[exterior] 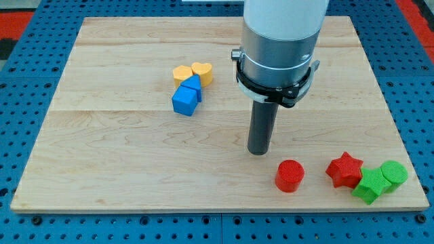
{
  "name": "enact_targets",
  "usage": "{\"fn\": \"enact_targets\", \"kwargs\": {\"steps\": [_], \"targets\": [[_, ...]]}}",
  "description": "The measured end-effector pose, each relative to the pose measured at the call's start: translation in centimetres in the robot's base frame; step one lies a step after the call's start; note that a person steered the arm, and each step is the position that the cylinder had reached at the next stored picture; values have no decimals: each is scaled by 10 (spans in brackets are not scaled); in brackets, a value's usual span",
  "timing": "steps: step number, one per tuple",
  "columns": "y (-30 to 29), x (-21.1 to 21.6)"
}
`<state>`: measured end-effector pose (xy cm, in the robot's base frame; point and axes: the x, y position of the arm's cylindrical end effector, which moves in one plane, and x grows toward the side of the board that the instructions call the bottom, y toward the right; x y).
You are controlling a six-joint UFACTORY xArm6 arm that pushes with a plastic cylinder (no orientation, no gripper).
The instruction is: Move your arm towards the red circle
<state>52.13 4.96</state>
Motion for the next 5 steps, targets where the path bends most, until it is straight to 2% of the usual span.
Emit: {"fn": "enact_targets", "kwargs": {"steps": [1, 2, 5], "targets": [[-39, 2], [-76, 33], [-26, 42]]}}
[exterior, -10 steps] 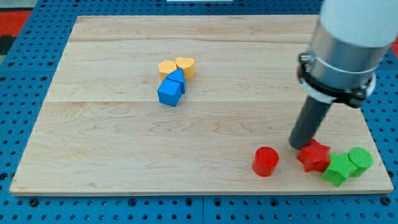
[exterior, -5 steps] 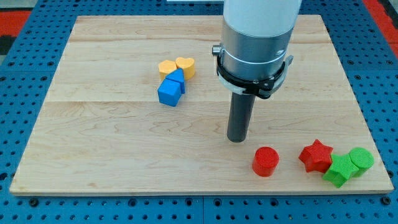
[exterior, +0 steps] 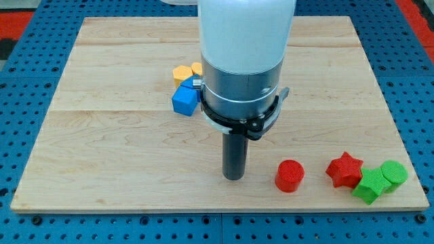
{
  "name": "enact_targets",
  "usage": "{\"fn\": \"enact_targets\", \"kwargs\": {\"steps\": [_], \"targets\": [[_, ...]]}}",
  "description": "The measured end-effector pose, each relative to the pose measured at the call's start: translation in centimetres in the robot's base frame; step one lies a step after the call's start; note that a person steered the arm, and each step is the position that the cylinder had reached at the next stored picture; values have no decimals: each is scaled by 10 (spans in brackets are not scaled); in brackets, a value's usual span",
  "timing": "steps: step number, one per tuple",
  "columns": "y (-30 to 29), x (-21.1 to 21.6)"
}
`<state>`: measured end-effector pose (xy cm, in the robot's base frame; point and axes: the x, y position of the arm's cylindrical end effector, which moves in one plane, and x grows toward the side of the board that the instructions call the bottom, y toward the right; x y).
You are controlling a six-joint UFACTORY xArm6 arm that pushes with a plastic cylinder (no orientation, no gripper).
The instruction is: Move your arm towards the red circle
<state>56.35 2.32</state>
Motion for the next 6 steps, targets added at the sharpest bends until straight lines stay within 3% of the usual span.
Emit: {"fn": "enact_targets", "kwargs": {"steps": [6], "targets": [[61, 8]]}}
